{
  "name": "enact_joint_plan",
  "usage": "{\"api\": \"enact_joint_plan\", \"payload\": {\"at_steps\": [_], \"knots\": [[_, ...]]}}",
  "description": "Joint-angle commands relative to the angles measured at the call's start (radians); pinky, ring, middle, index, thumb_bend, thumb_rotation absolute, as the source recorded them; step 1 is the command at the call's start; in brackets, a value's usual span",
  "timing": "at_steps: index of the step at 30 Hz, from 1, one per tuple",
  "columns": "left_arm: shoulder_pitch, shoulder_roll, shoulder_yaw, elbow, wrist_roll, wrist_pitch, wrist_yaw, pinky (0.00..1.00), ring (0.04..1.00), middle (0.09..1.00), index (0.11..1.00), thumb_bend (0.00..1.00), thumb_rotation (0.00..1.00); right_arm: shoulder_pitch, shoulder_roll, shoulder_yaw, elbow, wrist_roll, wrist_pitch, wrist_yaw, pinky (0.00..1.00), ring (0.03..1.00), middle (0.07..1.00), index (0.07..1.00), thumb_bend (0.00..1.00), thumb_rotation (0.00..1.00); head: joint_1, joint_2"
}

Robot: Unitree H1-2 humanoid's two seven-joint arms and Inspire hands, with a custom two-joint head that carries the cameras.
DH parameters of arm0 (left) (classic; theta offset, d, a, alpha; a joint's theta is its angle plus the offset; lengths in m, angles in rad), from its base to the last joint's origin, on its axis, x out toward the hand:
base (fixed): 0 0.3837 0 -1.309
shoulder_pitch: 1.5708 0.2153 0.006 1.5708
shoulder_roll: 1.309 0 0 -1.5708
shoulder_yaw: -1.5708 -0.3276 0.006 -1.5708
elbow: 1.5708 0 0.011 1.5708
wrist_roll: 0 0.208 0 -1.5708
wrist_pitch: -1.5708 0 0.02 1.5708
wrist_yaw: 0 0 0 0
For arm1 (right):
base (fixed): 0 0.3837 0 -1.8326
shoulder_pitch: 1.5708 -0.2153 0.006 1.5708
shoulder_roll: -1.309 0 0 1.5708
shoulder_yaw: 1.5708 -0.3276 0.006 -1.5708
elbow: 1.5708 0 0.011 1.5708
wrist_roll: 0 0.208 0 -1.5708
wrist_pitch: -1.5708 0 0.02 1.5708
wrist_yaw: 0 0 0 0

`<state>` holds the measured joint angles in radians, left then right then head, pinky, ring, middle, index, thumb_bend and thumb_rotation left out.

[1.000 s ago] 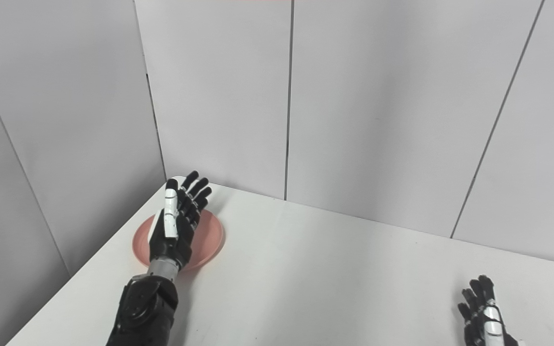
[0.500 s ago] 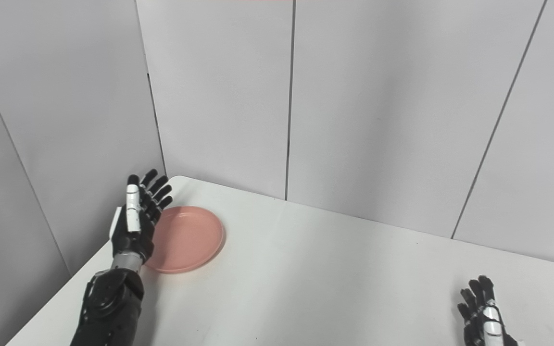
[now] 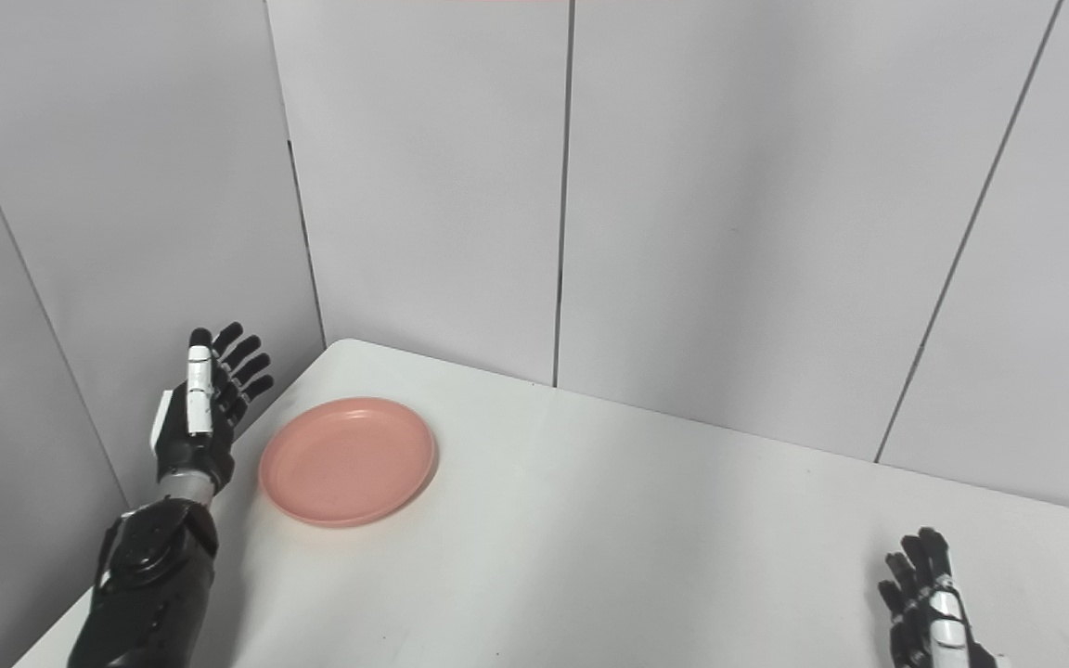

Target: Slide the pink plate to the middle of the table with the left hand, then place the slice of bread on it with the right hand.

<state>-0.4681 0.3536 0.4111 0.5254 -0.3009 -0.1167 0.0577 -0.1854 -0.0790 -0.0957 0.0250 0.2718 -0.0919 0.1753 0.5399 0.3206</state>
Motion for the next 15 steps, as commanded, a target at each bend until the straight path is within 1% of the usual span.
{"api": "enact_joint_plan", "payload": {"at_steps": [1, 4, 7, 11, 15], "knots": [[-0.06, 0.045, -0.005, 0.003, 0.017, -0.053, -0.012, 0.79, 0.83, 0.853, 0.835, 0.69, 0.99, -0.023, 0.002, 0.001, -0.029, 0.004, -0.017, -0.001, 1.0, 0.978, 0.976, 0.98, 0.63, 0.94, 0.0, 0.001], [-0.072, 0.061, -0.012, 0.048, 0.015, -0.073, -0.026, 0.79, 0.828, 0.848, 0.833, 0.69, 0.99, -0.023, 0.002, 0.002, -0.03, 0.008, -0.021, 0.002, 1.0, 0.977, 0.977, 0.983, 0.62, 0.95, 0.0, 0.002], [-0.081, 0.072, -0.018, 0.09, 0.005, -0.096, -0.057, 0.78, 0.831, 0.848, 0.838, 0.71, 0.98, -0.022, 0.002, 0.003, -0.035, 0.007, -0.021, 0.002, 1.0, 0.978, 0.982, 0.989, 0.63, 0.95, 0.002, 0.005], [-0.086, 0.076, -0.02, 0.121, -0.002, -0.112, -0.088, 0.78, 0.825, 0.843, 0.844, 0.74, 0.97, -0.022, 0.002, 0.002, -0.039, 0.008, -0.02, 0.0, 1.0, 0.974, 0.981, 0.984, 0.62, 0.94, 0.004, 0.004], [-0.086, 0.072, -0.027, 0.135, -0.006, -0.118, -0.109, 0.8, 0.825, 0.839, 0.848, 0.74, 0.97, -0.024, 0.0, 0.001, -0.039, 0.006, -0.025, 0.001, 1.0, 0.976, 0.987, 0.986, 0.62, 0.95, 0.006, 0.005]]}}
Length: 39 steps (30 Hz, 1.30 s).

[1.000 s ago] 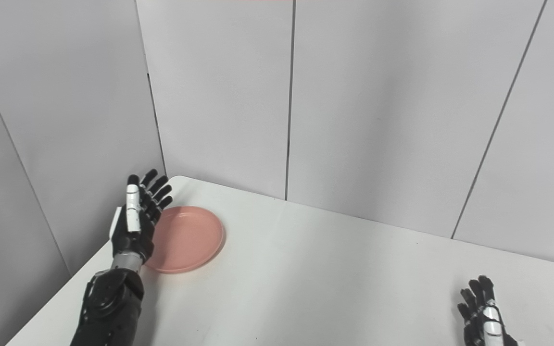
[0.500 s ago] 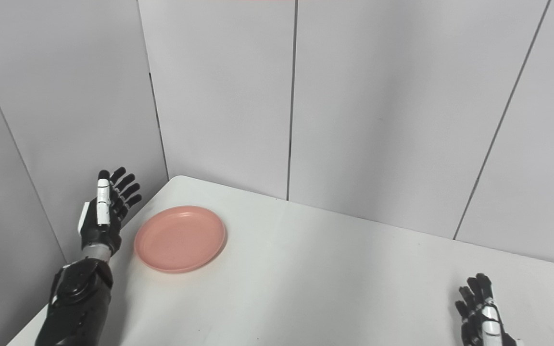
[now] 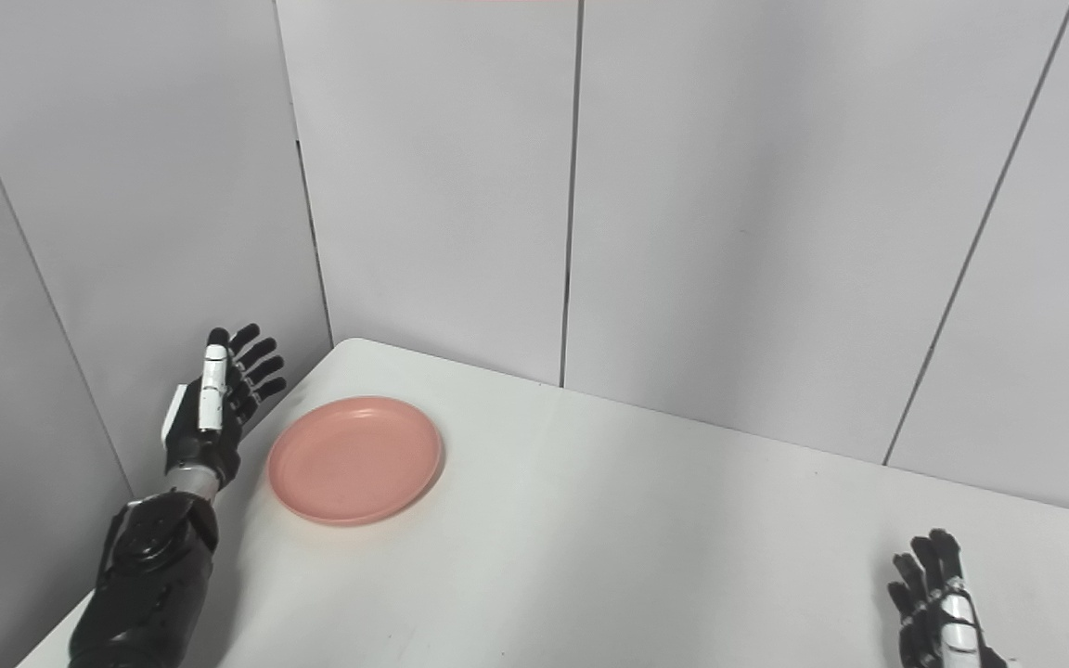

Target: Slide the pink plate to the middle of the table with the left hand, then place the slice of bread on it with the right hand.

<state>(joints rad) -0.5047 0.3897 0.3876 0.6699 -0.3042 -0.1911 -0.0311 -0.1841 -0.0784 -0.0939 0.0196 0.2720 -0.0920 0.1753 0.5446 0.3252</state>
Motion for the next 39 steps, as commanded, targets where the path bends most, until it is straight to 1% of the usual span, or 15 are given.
{"api": "enact_joint_plan", "payload": {"at_steps": [1, 6, 9, 11, 17, 22, 28, 32, 39], "knots": [[-0.05, 0.035, -0.004, -0.006, -0.005, -0.044, -0.026, 0.82, 0.829, 0.84, 0.848, 0.74, 0.97, -0.025, 0.0, -0.001, -0.034, 0.005, -0.023, -0.001, 1.0, 0.973, 0.985, 0.985, 0.61, 0.95, 0.002, 0.0], [-0.053, 0.028, -0.006, 0.011, -0.03, -0.044, -0.069, 0.84, 0.84, 0.842, 0.849, 0.75, 0.97, -0.024, -0.001, -0.001, -0.036, 0.008, -0.024, 0.002, 1.0, 0.973, 0.988, 0.985, 0.6, 0.96, 0.003, 0.001], [-0.056, 0.024, -0.01, 0.028, -0.036, -0.052, -0.086, 0.86, 0.845, 0.842, 0.854, 0.73, 0.98, -0.024, -0.001, -0.001, -0.036, 0.013, -0.022, 0.004, 1.0, 0.974, 0.988, 0.988, 0.6, 0.95, 0.003, 0.001], [-0.059, 0.023, -0.012, 0.041, -0.037, -0.059, -0.096, 0.87, 0.844, 0.839, 0.846, 0.72, 0.99, -0.023, -0.002, -0.001, -0.037, 0.015, -0.022, 0.006, 1.0, 0.974, 0.987, 0.988, 0.59, 0.96, 0.002, 0.003], [-0.065, 0.019, -0.027, 0.071, -0.028, -0.073, -0.1, 0.87, 0.846, 0.843, 0.866, 0.71, 1.0, -0.021, -0.002, -0.001, -0.047, 0.017, -0.015, 0.004, 1.0, 0.974, 0.988, 0.989, 0.59, 0.97, -0.003, 0.006], [-0.067, 0.016, -0.033, 0.086, -0.037, -0.073, -0.111, 0.88, 0.851, 0.848, 0.866, 0.72, 1.0, -0.019, 0.0, -0.002, -0.053, 0.022, -0.012, 0.002, 1.0, 0.971, 0.984, 0.98, 0.59, 0.95, -0.004, 0.009], [-0.061, 0.006, -0.033, 0.077, -0.041, -0.054, -0.107, 0.86, 0.852, 0.855, 0.867, 0.72, 0.98, -0.017, -0.002, 0.001, -0.055, 0.012, -0.017, 0.0, 1.0, 0.972, 0.989, 0.983, 0.58, 0.96, -0.004, 0.01], [-0.058, 0.002, -0.038, 0.073, -0.042, -0.053, -0.121, 0.87, 0.853, 0.856, 0.853, 0.73, 0.97, -0.018, -0.001, 0.0, -0.056, 0.014, -0.012, 0.0, 1.0, 0.976, 0.991, 0.985, 0.58, 0.96, -0.006, 0.009], [-0.052, -0.011, -0.047, 0.041, -0.045, -0.034, -0.13, 0.87, 0.856, 0.866, 0.857, 0.73, 0.99, -0.02, 0.0, 0.0, -0.055, 0.017, -0.014, 0.002, 1.0, 0.977, 0.99, 0.989, 0.58, 0.96, -0.006, 0.01]]}}
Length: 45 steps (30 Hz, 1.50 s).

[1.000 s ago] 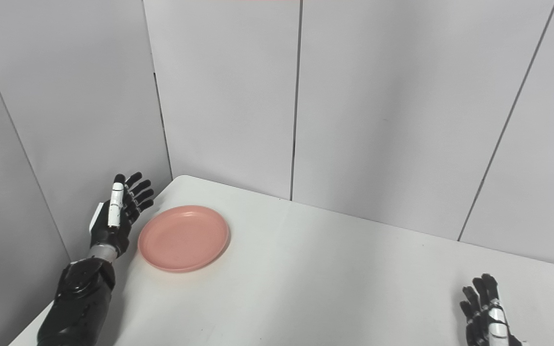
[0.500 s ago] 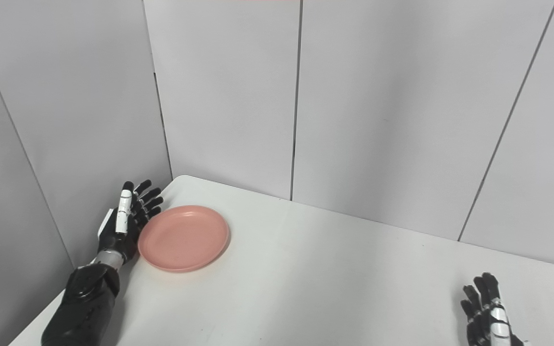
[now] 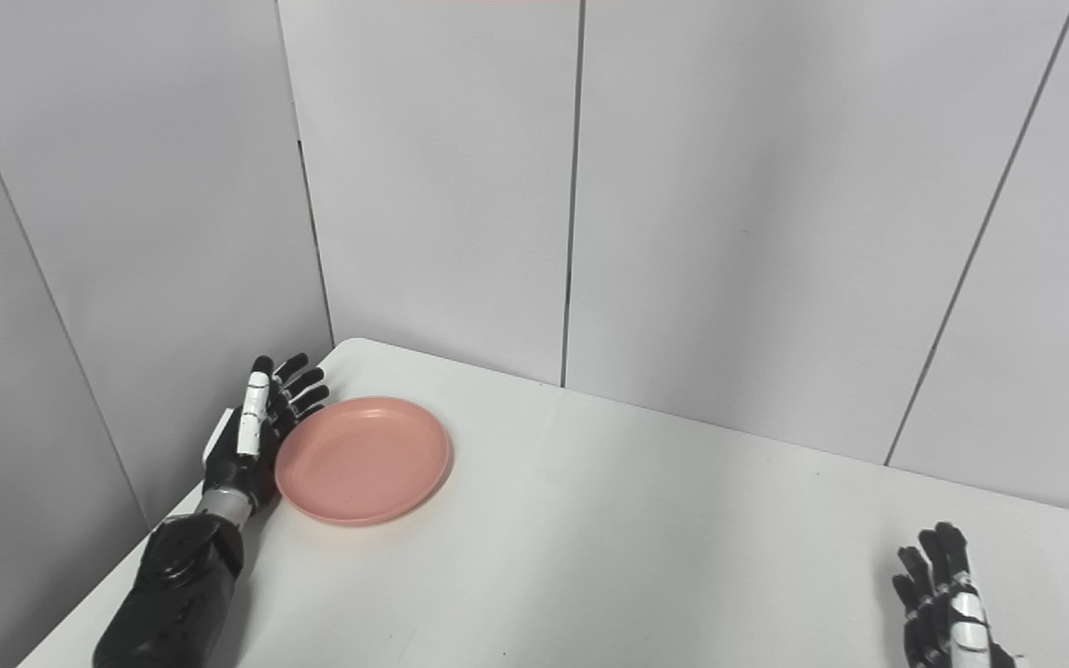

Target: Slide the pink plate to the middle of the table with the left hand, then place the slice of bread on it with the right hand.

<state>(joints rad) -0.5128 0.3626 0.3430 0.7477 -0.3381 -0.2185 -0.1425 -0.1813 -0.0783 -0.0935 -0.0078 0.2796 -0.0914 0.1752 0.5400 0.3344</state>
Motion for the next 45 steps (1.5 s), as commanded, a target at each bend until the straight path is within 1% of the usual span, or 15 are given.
{"api": "enact_joint_plan", "payload": {"at_steps": [1, 4, 8, 11, 13, 17, 20, 23, 26, 29, 34, 41, 45], "knots": [[-0.042, 0.012, -0.002, -0.044, -0.017, 0.0, -0.023, 0.87, 0.858, 0.868, 0.86, 0.73, 0.99, -0.022, 0.0, 0.0, -0.028, 0.008, -0.014, 0.0, 1.0, 0.977, 0.99, 0.989, 0.58, 0.96, -0.003, 0.001], [-0.038, 0.004, -0.001, -0.06, -0.03, 0.014, -0.029, 0.85, 0.861, 0.867, 0.859, 0.72, 0.99, -0.022, 0.001, -0.001, -0.029, 0.007, -0.011, -0.004, 1.0, 0.98, 0.988, 0.989, 0.59, 0.96, -0.003, 0.001], [-0.037, -0.012, 0.011, -0.081, -0.078, 0.042, -0.062, 0.89, 0.897, 0.879, 0.861, 0.71, 0.96, -0.021, 0.0, -0.001, -0.035, 0.008, -0.009, -0.007, 1.0, 0.974, 0.986, 0.988, 0.59, 0.95, -0.004, 0.004], [-0.035, -0.016, 0.006, -0.089, -0.078, 0.045, -0.064, 0.89, 0.905, 0.885, 0.867, 0.71, 0.97, -0.022, 0.001, -0.001, -0.033, 0.01, -0.011, -0.01, 1.0, 0.969, 0.983, 0.985, 0.59, 0.95, -0.003, 0.004], [-0.035, -0.018, 0.0, -0.088, -0.07, 0.044, -0.062, 0.87, 0.904, 0.887, 0.875, 0.71, 0.98, -0.023, 0.002, -0.002, -0.03, 0.01, -0.013, -0.011, 1.0, 0.97, 0.982, 0.986, 0.58, 0.95, -0.004, 0.003], [-0.039, -0.024, -0.014, -0.077, -0.053, 0.026, -0.058, 0.85, 0.867, 0.867, 0.863, 0.72, 0.98, -0.025, 0.001, -0.001, -0.028, 0.012, -0.012, -0.01, 1.0, 0.974, 0.985, 0.987, 0.58, 0.95, -0.005, 0.001], [-0.041, -0.03, -0.021, -0.072, -0.044, 0.02, -0.06, 0.86, 0.877, 0.865, 0.865, 0.73, 1.0, -0.025, 0.001, -0.001, -0.028, 0.01, -0.011, -0.011, 1.0, 0.972, 0.982, 0.986, 0.58, 0.96, -0.006, 0.001], [-0.046, -0.041, -0.019, -0.063, -0.058, 0.022, -0.072, 0.86, 0.887, 0.864, 0.855, 0.73, 0.98, -0.026, 0.001, 0.0, -0.028, 0.012, -0.011, -0.01, 1.0, 0.976, 0.982, 0.984, 0.58, 0.96, -0.006, 0.001], [-0.05, -0.045, -0.024, -0.045, -0.052, 0.014, -0.076, 0.85, 0.887, 0.855, 0.851, 0.73, 0.98, -0.026, 0.004, 0.0, -0.03, 0.012, -0.009, -0.013, 1.0, 0.976, 0.98, 0.981, 0.58, 0.95, -0.008, 0.0], [-0.053, -0.048, -0.036, -0.024, -0.042, 0.001, -0.079, 0.82, 0.873, 0.868, 0.846, 0.74, 0.98, -0.026, 0.004, 0.0, -0.032, 0.009, -0.009, -0.015, 1.0, 0.974, 0.98, 0.984, 0.58, 0.97, -0.01, 0.0], [-0.054, -0.057, -0.048, -0.01, -0.051, 0.001, -0.096, 0.83, 0.877, 0.87, 0.838, 0.75, 0.98, -0.026, 0.003, 0.002, -0.035, 0.008, -0.005, -0.019, 1.0, 0.974, 0.979, 0.984, 0.59, 0.96, -0.009, 0.001], [-0.057, -0.072, -0.065, -0.003, -0.045, -0.007, -0.109, 0.82, 0.871, 0.87, 0.845, 0.75, 0.98, -0.027, 0.006, 0.001, -0.033, 0.015, -0.001, -0.024, 1.0, 0.969, 0.981, 0.987, 0.6, 0.95, -0.016, 0.007], [-0.053, -0.089, -0.075, -0.021, -0.046, 0.0, -0.113, 0.81, 0.87, 0.859, 0.843, 0.76, 0.97, -0.028, 0.006, 0.004, -0.031, 0.012, -0.008, -0.025, 1.0, 0.973, 0.985, 0.992, 0.59, 0.95, -0.014, 0.006]]}}
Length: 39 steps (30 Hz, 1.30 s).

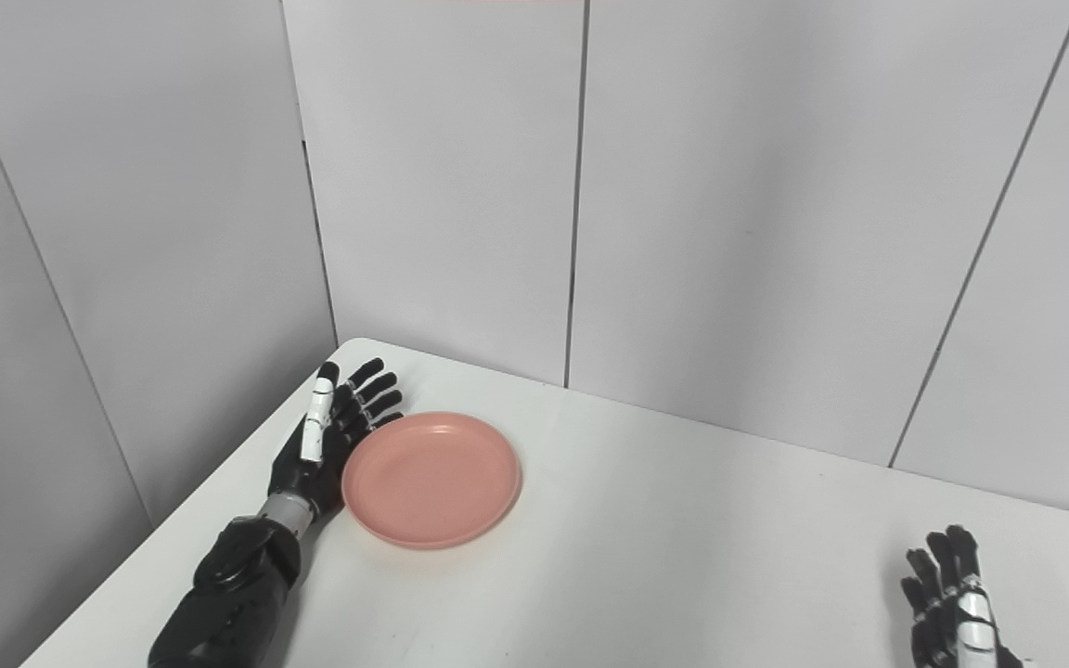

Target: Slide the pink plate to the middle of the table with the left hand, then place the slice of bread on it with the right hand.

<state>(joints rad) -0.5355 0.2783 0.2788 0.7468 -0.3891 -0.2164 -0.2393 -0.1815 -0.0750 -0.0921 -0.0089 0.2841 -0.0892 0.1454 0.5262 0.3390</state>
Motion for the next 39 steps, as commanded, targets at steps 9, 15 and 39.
{"api": "enact_joint_plan", "payload": {"at_steps": [9, 15, 39], "knots": [[-0.011, -0.056, -0.03, -0.092, 0.019, 0.031, 0.015, 0.82, 0.875, 0.859, 0.834, 0.76, 0.95, -0.027, 0.003, 0.005, -0.04, 0.005, -0.007, 0.001, 1.0, 0.989, 0.995, 0.995, 0.59, 0.96, -0.012, 0.008], [0.015, -0.081, -0.059, -0.152, 0.033, 0.062, 0.011, 0.85, 0.89, 0.863, 0.849, 0.78, 0.96, -0.025, 0.009, 0.006, -0.05, 0.006, 0.003, -0.007, 1.0, 0.992, 0.994, 0.99, 0.6, 0.95, -0.03, 0.013], [0.05, -0.209, -0.163, -0.24, 0.073, 0.107, 0.015, 0.86, 0.889, 0.876, 0.866, 0.77, 0.97, -0.024, 0.018, 0.01, -0.085, 0.0, 0.033, -0.027, 1.0, 0.996, 1.0, 1.0, 0.62, 0.94, -0.085, 0.042]]}}
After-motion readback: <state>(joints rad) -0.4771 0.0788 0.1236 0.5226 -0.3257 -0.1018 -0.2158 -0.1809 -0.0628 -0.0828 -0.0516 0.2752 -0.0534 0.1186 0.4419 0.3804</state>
